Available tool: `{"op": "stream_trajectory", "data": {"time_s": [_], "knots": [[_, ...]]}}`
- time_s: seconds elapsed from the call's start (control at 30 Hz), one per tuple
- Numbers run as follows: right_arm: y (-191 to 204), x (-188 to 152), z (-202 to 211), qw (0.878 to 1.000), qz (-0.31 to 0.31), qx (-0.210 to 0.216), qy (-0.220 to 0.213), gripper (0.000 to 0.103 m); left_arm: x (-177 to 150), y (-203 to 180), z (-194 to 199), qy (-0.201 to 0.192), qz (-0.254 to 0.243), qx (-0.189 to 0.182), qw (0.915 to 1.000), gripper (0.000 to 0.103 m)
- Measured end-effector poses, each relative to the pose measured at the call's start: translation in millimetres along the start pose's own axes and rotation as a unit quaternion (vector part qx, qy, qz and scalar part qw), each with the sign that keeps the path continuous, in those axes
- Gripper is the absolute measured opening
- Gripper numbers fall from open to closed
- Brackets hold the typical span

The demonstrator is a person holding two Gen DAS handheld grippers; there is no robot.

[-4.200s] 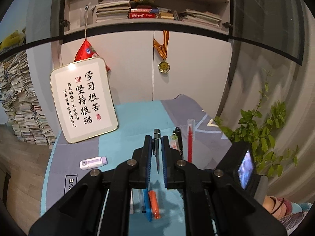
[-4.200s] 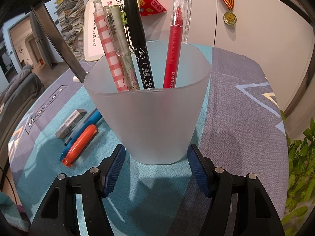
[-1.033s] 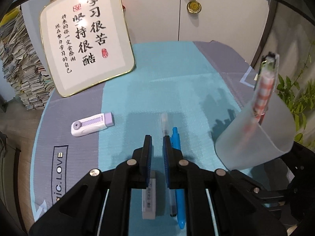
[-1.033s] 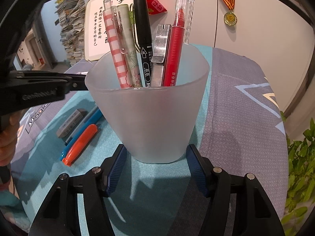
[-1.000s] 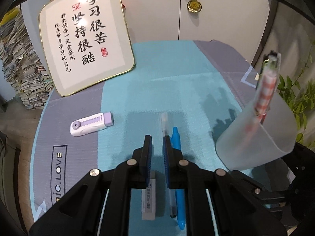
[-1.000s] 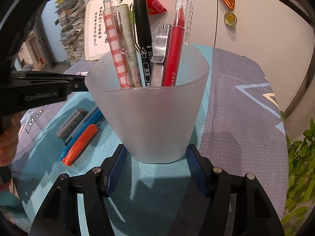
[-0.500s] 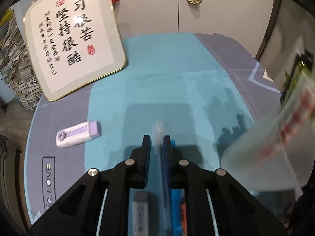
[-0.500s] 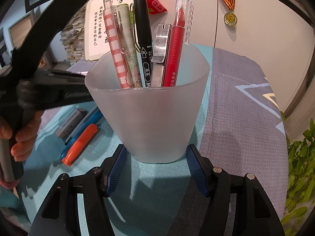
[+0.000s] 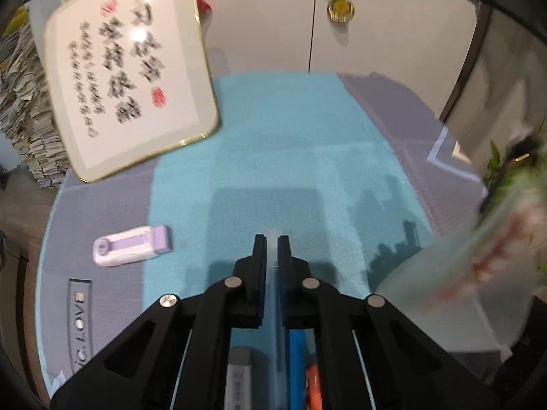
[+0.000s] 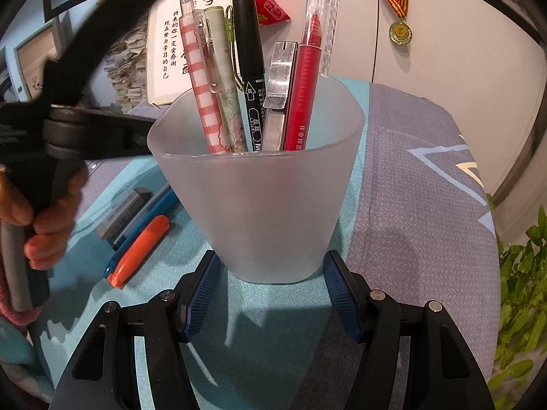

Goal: Organize stationery
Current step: 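Lift the clear pen and lower it into the frosted cup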

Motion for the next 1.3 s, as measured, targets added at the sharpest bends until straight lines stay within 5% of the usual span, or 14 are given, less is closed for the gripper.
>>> {"op": "stream_trajectory", "data": {"time_s": [0.23,0.37,0.67,0.8,1.3], "knots": [[0,0,0,1.0,0.0,0.0,0.0,0.064,8,-1,35,-0.034,-0.008,-0.015,0.9993,0.007],[0,0,0,1.0,0.0,0.0,0.0,0.064,3,-9,9,-0.001,-0.014,-0.01,0.9999,0.017],[0,0,0,1.0,0.001,0.0,0.001,0.064,0,-2,-36,0.039,-0.006,0.003,0.9992,0.019],[-1,0,0,1.0,0.001,-0.001,0.001,0.064,0,0,-32,0.038,-0.006,0.0,0.9993,0.011],[2,1,-1,1.0,0.002,-0.001,0.001,0.064,12,9,113,-0.094,0.025,-0.055,0.9937,0.01]]}}
Point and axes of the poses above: each gripper's, at about its wrist camera, not at the fingertips, and z roughly against the way its jaws point, y to its left, x to its top, the point moved 7 cm from there along -z, roughly the way its jaws point, and after that the axes turned 8 degrees about z, right-handed, at the moved point
